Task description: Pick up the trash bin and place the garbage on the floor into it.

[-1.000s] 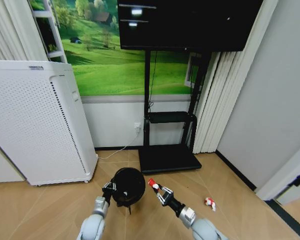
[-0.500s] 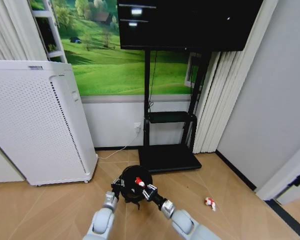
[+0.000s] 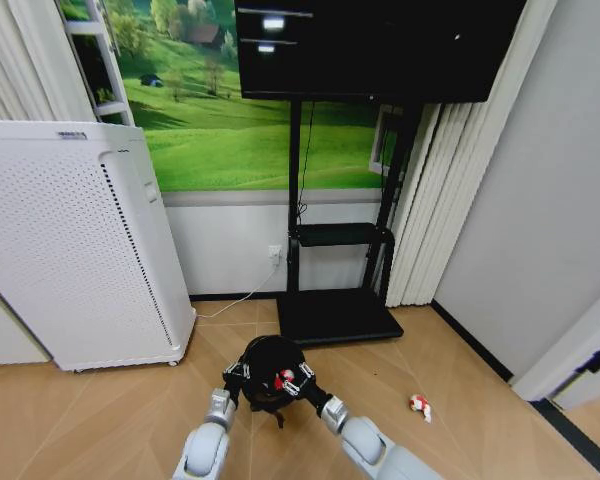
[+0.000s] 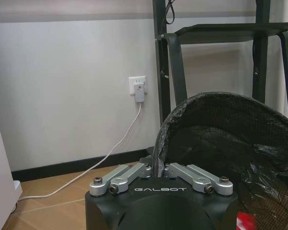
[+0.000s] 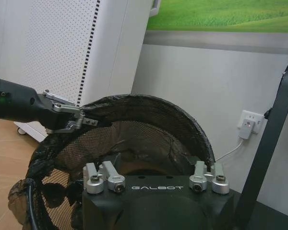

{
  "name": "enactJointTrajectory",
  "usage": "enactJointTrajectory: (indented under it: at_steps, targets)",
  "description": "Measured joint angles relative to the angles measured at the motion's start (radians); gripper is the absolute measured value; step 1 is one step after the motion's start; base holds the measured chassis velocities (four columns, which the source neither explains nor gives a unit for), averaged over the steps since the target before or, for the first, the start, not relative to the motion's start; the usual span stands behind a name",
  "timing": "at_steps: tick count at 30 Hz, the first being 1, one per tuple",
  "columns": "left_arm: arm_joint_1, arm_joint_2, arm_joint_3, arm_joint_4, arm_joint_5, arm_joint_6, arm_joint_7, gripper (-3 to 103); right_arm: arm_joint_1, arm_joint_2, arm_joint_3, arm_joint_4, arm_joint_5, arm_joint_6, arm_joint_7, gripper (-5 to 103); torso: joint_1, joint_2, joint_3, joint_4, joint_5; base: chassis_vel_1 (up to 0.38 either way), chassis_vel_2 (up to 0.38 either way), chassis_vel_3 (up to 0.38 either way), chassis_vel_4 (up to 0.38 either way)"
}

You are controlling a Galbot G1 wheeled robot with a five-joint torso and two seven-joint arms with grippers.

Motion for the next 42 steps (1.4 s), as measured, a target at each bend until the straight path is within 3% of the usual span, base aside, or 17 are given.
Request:
enactJointTrajectory:
  at_steps: [4,9,15,18,25,32,42]
  targets:
    - [0.004,0.003,-0.014,-0.006,-0.002,0.000,0.000,4,-0.012,-0.011,0.023,0.022,0.031,0.000,0.013,86,0.000,0.000,0.000,0.0000,0.0000,0.000,0.000,0.000,0.000]
    - [0.015,0.017,-0.044,-0.016,-0.012,-0.001,0.001,4,-0.034,-0.036,0.079,0.059,0.074,-0.009,0.036,99,0.000,0.000,0.000,0.0000,0.0000,0.000,0.000,0.000,0.000]
    - [0.041,0.045,-0.117,-0.034,-0.038,-0.005,0.002,4,-0.073,-0.074,0.162,0.114,0.170,-0.054,0.082,100,0.000,0.000,0.000,0.0002,0.0001,0.000,0.000,0.000,0.000]
    - [0.081,0.065,-0.205,-0.086,-0.076,-0.007,0.002,4,-0.097,-0.057,0.277,0.121,0.276,-0.206,0.221,100,0.000,0.000,0.000,0.0002,-0.0002,0.000,0.000,0.000,0.000]
    - [0.126,0.063,-0.257,-0.165,-0.099,0.007,-0.005,4,-0.095,-0.052,0.345,0.073,0.361,-0.346,0.285,100,0.000,0.000,0.000,0.0000,-0.0001,0.000,0.000,0.000,0.000]
    - [0.149,0.069,-0.319,-0.209,-0.117,0.009,-0.008,4,-0.106,-0.053,0.402,0.038,0.367,-0.377,0.282,100,0.000,0.000,0.000,0.0001,0.0002,0.000,0.000,0.000,0.000]
    - [0.159,0.086,-0.389,-0.227,-0.158,0.014,-0.009,4,-0.098,-0.073,0.448,-0.012,0.364,-0.344,0.202,100,0.000,0.000,0.000,0.0000,0.0000,0.000,0.000,0.000,0.000]
